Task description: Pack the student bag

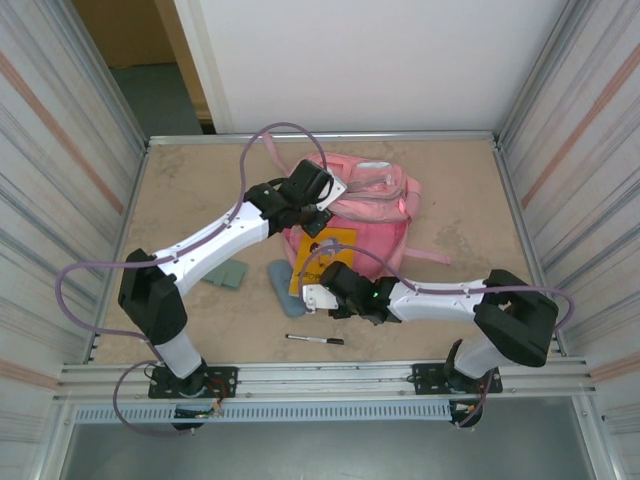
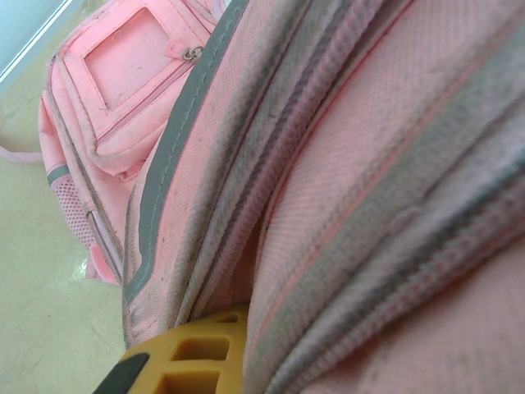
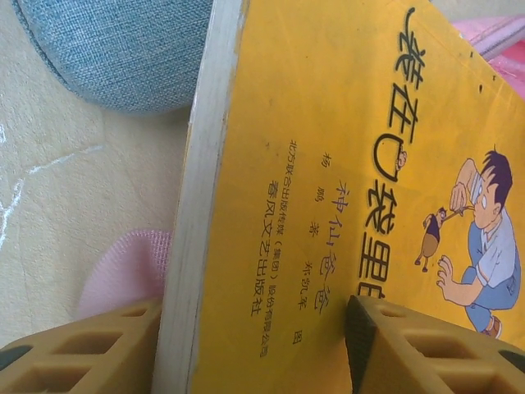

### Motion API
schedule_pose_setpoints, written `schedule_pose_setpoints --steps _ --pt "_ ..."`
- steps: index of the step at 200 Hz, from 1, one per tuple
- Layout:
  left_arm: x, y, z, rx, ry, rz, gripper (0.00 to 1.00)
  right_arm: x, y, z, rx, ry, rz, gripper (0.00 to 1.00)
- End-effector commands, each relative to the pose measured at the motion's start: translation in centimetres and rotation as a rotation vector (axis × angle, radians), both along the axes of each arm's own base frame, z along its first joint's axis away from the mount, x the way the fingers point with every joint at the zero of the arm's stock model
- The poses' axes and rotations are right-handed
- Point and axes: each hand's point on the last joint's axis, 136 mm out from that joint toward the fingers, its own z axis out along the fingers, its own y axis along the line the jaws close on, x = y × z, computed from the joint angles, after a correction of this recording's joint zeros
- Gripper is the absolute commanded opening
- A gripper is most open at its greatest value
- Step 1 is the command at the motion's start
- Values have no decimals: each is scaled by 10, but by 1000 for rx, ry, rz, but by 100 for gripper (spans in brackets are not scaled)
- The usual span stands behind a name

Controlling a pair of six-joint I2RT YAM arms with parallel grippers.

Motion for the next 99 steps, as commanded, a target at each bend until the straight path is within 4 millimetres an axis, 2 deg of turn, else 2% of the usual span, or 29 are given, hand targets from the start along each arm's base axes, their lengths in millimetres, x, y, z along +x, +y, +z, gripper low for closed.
schedule_pose_setpoints --steps 1,46,71,99 --pt "-2 -13 35 -133 -35 -14 2 7 5 27 60 -42 -26 53" --pt "-2 -11 28 -114 -27 -10 1 6 7 41 119 -52 -11 53" --pt "-1 -13 25 -119 -21 -6 1 -6 12 35 134 24 29 61" --pt "-2 -14 24 -129 -15 -7 1 -10 21 28 156 64 26 68"
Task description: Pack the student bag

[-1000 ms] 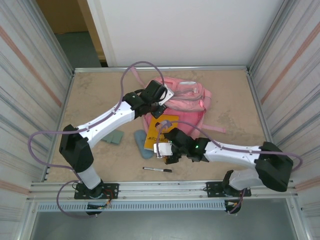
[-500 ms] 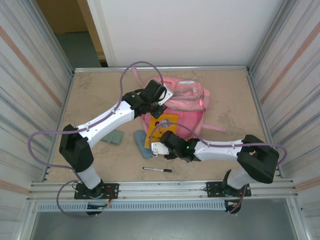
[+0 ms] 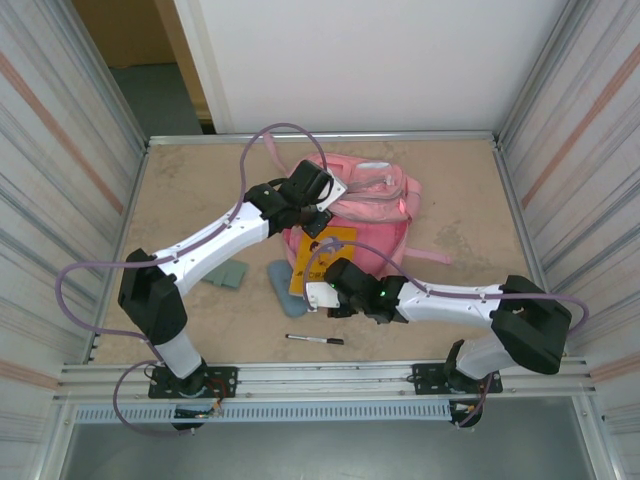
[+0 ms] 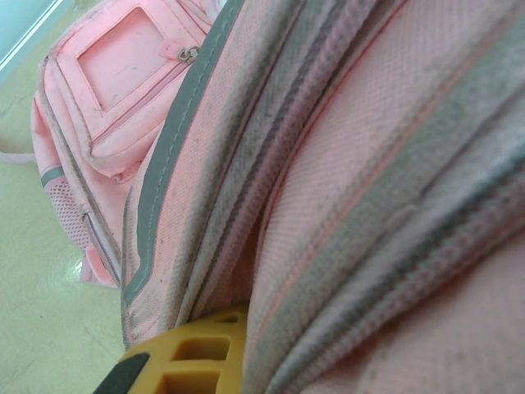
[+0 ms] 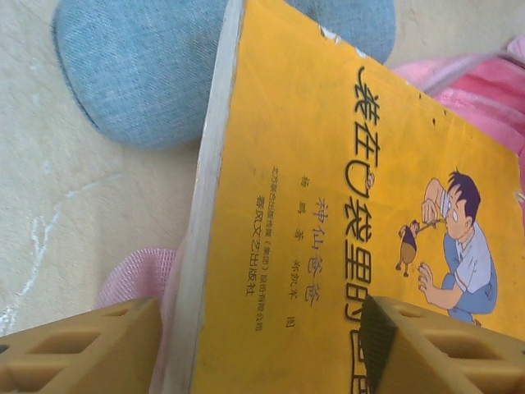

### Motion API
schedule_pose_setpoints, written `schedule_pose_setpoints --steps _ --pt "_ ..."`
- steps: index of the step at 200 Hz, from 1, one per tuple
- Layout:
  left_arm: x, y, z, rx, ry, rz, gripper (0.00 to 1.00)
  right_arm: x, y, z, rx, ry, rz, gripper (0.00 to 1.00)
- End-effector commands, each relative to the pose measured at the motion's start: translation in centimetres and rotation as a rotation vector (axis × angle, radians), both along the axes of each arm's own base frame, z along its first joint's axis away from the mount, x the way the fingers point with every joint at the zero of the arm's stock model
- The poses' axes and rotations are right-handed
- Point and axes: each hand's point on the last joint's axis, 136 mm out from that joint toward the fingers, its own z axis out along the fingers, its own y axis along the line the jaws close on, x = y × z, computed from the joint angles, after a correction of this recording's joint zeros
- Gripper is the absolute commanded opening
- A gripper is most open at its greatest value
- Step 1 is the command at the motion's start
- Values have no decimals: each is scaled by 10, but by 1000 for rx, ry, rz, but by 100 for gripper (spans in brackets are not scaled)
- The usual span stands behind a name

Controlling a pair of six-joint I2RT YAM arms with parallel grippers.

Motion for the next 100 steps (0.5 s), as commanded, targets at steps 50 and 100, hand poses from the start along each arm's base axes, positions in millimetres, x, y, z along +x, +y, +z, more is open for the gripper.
schedule_pose_setpoints --steps 50,100 --pt "1 -15 27 -150 -17 12 1 24 46 15 234 14 -181 74" --pt "1 -13 29 -173 -13 18 1 44 24 7 188 -105 -313 76"
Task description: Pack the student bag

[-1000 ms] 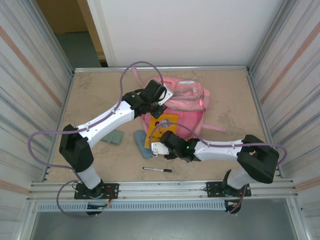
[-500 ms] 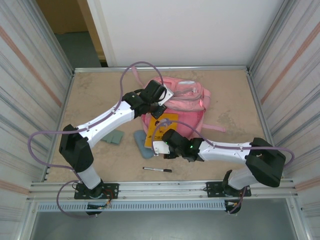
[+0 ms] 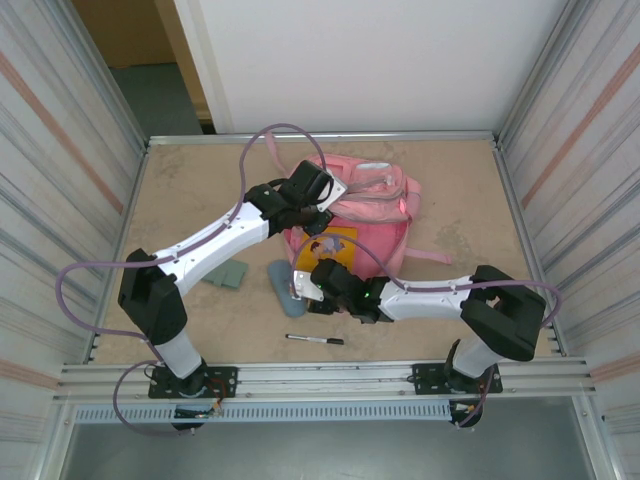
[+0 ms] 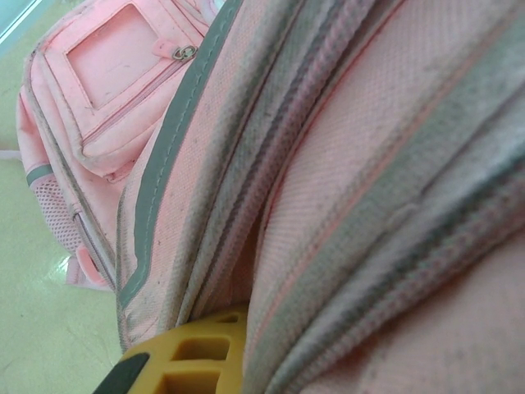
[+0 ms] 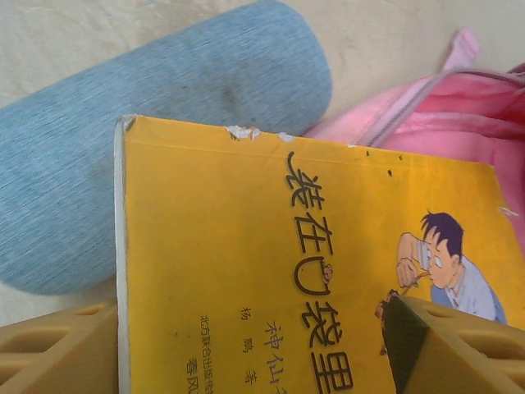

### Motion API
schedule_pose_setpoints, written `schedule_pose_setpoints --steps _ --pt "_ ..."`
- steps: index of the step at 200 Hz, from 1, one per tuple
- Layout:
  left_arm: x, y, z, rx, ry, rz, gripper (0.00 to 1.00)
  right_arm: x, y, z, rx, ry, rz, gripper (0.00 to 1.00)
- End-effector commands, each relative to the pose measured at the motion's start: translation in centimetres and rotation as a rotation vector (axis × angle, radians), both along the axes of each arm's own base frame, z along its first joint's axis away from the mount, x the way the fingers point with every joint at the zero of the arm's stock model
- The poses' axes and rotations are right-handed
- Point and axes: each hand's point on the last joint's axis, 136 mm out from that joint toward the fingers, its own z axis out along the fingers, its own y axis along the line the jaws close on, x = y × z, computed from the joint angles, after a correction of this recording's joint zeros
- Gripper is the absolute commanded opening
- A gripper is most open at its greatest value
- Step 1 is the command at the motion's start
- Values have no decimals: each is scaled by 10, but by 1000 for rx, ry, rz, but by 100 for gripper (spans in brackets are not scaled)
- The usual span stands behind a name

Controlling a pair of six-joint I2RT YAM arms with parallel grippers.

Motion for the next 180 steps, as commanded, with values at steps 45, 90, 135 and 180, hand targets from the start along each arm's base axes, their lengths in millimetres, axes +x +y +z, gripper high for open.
schedule_pose_setpoints --steps 45,90,135,180 --pt "1 -9 31 -149 -28 6 1 29 -21 25 -11 -252 -193 48" --pt "0 -6 37 -146 -41 3 1 39 -28 34 -114 -369 -157 36" --pt "-5 -8 45 -173 -36 -19 0 47 -36 14 -145 -258 -141 57" --pt "-9 -13 46 -191 -13 -40 0 11 -33 -24 -209 30 61 67"
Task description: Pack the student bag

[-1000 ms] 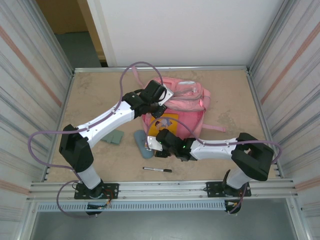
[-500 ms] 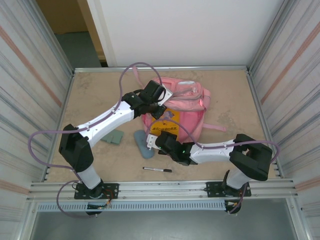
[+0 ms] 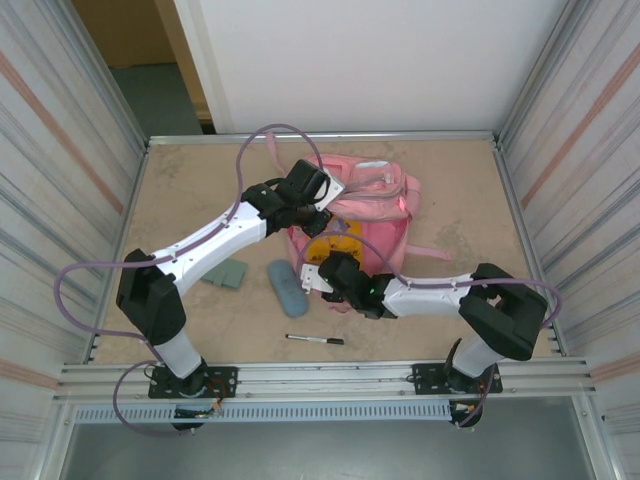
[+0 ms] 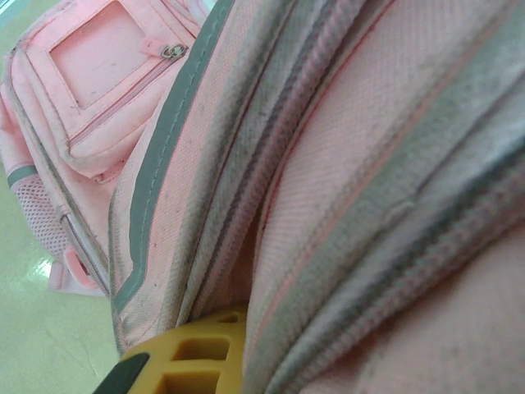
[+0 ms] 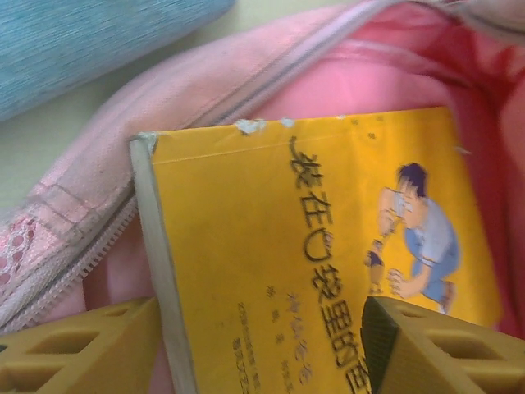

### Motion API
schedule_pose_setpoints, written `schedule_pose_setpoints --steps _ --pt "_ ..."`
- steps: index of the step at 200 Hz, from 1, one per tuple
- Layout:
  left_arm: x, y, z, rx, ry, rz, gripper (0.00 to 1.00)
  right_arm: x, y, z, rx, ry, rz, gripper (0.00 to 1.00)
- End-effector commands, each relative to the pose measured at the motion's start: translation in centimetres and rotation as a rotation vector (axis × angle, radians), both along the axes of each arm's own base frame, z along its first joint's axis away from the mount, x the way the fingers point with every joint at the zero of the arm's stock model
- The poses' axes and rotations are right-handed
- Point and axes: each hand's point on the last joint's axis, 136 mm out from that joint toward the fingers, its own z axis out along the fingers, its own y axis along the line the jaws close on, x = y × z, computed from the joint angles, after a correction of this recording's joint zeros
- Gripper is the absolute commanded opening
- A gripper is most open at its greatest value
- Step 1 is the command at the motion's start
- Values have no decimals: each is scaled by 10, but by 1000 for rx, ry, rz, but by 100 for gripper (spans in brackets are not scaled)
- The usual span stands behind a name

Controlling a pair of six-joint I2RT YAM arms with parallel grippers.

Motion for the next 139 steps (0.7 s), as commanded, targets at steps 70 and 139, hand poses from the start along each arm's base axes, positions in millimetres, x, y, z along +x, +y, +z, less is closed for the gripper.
schedule_pose_setpoints --steps 70,139 --pt "-19 -21 58 -172 -41 -68 0 48 -21 9 58 -60 -203 47" --pt "-31 -24 90 -176 -141 -87 0 65 -27 50 56 -284 -208 12"
